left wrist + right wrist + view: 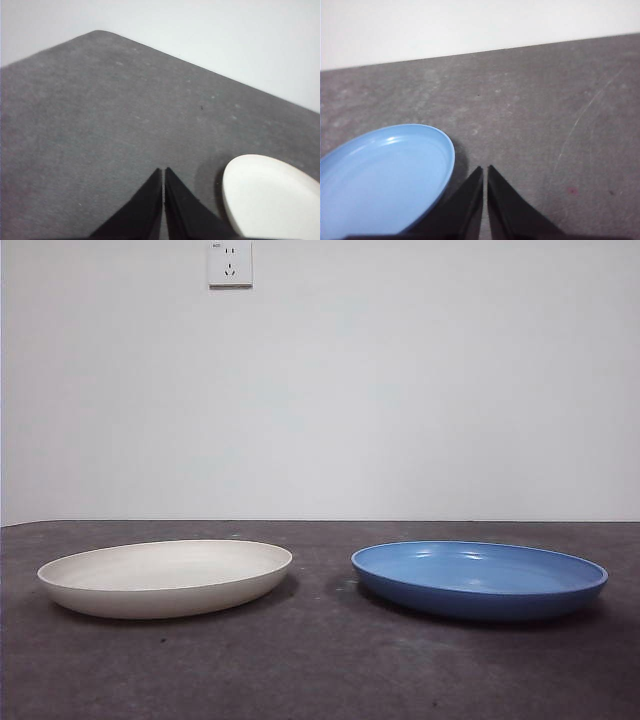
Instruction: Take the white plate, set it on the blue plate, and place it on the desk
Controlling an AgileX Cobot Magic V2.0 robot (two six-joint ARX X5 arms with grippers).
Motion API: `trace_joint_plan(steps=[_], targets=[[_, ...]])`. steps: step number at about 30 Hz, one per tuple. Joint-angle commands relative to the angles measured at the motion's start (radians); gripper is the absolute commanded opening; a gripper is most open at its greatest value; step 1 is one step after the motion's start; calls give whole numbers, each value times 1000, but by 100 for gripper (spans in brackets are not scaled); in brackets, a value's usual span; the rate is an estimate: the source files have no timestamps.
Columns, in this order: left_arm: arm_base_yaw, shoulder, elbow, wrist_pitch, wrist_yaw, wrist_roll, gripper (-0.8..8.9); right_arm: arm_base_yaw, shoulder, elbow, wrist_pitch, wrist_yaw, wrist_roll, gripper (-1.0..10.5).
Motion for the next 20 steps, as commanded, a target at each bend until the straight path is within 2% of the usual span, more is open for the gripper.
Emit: trace_joint_plan(steps=[1,6,14,17,20], targets=[[2,-2,-6,8,33,-66,9,-1,-2,-2,-1,-19,92,8],[2,0,39,-32,65,-114,9,-1,-2,21,1,-27,156,8],[2,39,185,-152,80,-117,9,-1,9,162,-48,-24,158,8],[2,87,258,-181,125,-97,9,-1,40,243,-113,-25,154,8],[2,160,340,-230,174,-43,9,-1,98,332,-183,-27,138,8]])
